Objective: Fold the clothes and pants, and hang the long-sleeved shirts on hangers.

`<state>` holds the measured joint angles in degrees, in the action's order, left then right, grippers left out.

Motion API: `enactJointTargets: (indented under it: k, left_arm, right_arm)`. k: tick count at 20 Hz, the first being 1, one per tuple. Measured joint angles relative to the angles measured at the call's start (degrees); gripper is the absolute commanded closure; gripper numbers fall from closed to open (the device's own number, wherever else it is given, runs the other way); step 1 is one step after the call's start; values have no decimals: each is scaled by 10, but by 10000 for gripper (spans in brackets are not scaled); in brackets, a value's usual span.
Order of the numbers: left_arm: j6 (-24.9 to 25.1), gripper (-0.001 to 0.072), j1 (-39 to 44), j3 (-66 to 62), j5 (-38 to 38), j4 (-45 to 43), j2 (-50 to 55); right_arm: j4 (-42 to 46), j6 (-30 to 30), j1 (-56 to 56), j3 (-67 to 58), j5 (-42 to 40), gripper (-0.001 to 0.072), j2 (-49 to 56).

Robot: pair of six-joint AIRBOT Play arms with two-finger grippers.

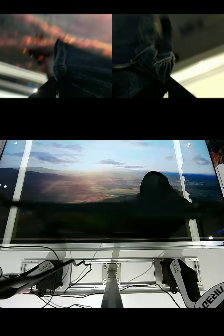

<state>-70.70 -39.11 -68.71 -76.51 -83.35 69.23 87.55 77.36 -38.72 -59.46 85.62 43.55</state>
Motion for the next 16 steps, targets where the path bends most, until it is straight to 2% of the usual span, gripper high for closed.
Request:
enactJointTargets:
  k: [4, 8, 10, 11, 12, 13, 14, 15, 16]
  left_arm:
    - [-8, 682, -2, 87, -21, -108, 0]
    - [-9, 682, -2, 114, -29, -169, 0]
    - [-9, 681, -2, 119, -32, -191, 0]
    - [-9, 681, -2, 121, -32, -199, 0]
    - [-9, 680, -2, 122, -32, -206, 2]
    - [-9, 659, -2, 123, -28, -218, 4]
    - [-9, 522, -3, 123, -24, -231, 8]
    - [-9, 303, -3, 123, -24, -233, 12]
    - [-9, 126, -3, 124, -25, -234, 18]
  right_arm:
    - [66, -81, -1, 61, 52, 678, -16]
    - [89, -188, -1, 78, 72, 678, -20]
    - [95, -219, -1, 84, 76, 676, -21]
    - [97, -229, -1, 88, 77, 590, -21]
    - [99, -237, -1, 94, 76, 323, -20]
    - [110, -240, -1, 99, 67, 88, -18]
    - [115, -240, -2, 106, 61, 34, -17]
    - [109, -236, -2, 111, 60, 34, -16]
    - [97, -229, -2, 115, 45, 34, -15]
